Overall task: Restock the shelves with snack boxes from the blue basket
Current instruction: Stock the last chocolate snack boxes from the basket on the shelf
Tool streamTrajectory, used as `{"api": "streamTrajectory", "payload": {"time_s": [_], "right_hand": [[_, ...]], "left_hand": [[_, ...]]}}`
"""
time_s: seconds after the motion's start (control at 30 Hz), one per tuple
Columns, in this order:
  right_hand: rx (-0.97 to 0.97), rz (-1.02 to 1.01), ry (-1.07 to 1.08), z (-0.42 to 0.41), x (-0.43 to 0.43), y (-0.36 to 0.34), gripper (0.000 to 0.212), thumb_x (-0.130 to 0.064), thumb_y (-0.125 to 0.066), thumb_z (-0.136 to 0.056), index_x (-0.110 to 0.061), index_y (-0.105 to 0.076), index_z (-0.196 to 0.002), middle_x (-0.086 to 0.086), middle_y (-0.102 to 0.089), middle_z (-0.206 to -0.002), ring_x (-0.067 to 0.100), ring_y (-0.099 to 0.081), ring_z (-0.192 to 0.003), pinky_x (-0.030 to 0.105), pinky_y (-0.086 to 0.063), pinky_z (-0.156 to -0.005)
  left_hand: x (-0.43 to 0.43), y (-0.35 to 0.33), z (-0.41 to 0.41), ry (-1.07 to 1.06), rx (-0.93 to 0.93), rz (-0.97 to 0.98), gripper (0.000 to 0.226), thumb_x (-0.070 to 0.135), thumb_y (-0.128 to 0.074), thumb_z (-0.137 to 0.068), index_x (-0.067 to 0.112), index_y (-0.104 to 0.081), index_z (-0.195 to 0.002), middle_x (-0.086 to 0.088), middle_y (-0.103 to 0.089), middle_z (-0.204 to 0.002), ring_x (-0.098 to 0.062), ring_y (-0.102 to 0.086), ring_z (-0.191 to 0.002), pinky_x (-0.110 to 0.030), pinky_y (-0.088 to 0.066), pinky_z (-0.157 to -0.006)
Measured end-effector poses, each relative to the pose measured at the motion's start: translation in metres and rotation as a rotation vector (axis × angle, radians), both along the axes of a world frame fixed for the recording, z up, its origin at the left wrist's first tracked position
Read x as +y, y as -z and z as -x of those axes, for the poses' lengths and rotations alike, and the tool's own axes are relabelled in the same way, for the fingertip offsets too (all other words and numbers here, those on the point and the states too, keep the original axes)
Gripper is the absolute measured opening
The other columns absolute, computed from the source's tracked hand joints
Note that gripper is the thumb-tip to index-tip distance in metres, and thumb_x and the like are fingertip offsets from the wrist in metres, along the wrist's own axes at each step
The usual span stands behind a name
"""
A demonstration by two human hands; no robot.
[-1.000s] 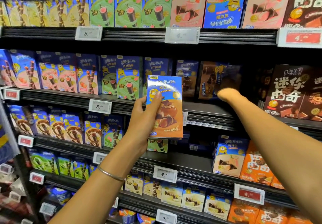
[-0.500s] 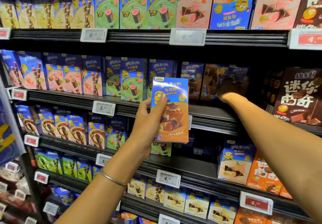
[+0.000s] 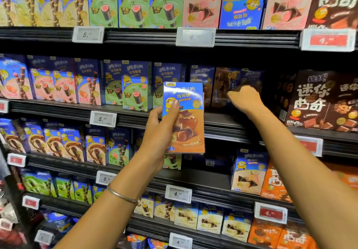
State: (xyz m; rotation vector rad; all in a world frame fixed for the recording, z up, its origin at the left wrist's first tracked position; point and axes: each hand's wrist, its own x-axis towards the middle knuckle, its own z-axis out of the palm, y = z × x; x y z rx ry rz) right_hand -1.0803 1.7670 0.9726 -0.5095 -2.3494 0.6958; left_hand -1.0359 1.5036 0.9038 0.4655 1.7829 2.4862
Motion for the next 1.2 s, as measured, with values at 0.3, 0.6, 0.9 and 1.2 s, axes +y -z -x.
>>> {"api": "streamTrajectory", "payload": {"time_s": [0.3, 0.6, 0.9, 1.2], "right_hand": [[0.148, 0.338, -0.56, -0.122, -0.102, 0.027, 0.044, -0.057, -0.072, -0.085, -0.028, -0.059, -0.116, -0.008, -0.071, -0.1, 0.003, -0.072, -0.083, 0.022, -0.059, -0.064], [0.208, 0.192, -0.455, -0.135, -0.096, 0.025, 0.05, -0.049, -0.078, -0.082, -0.031, -0.057, -0.123, -0.012, -0.065, -0.113, 0.006, -0.067, -0.101, 0.036, -0.06, -0.083], [0.387, 0.125, -0.394, -0.146, -0.098, 0.024, 0.058, -0.045, -0.084, -0.077, -0.03, -0.059, -0.127, -0.015, -0.07, -0.113, 0.004, -0.071, -0.094, 0.039, -0.061, -0.081], [0.516, 0.198, -0.14, -0.124, -0.027, 0.01, 0.064, -0.034, -0.086, -0.075, -0.023, -0.051, -0.127, -0.01, -0.067, -0.118, 0.014, -0.069, -0.101, 0.046, -0.057, -0.088]], "left_hand": [[0.022, -0.01, -0.007, -0.018, 0.092, -0.085, 0.05, 0.057, -0.069, -0.093, 0.025, -0.053, -0.128, 0.001, -0.079, -0.109, -0.022, -0.079, -0.096, -0.033, -0.063, -0.068], [0.045, -0.02, -0.014, -0.003, 0.163, -0.109, 0.044, 0.056, -0.057, -0.1, 0.025, -0.048, -0.129, 0.006, -0.078, -0.109, -0.013, -0.078, -0.093, -0.032, -0.063, -0.073], [0.058, -0.028, -0.022, -0.017, 0.24, -0.172, 0.045, 0.066, -0.046, -0.096, 0.028, -0.048, -0.121, 0.007, -0.075, -0.108, -0.013, -0.078, -0.094, -0.026, -0.061, -0.068], [0.039, -0.019, -0.009, -0.191, 0.185, -0.063, 0.032, 0.031, -0.068, -0.1, 0.036, -0.043, -0.119, 0.004, -0.072, -0.114, -0.018, -0.075, -0.097, -0.044, -0.064, -0.081]]}}
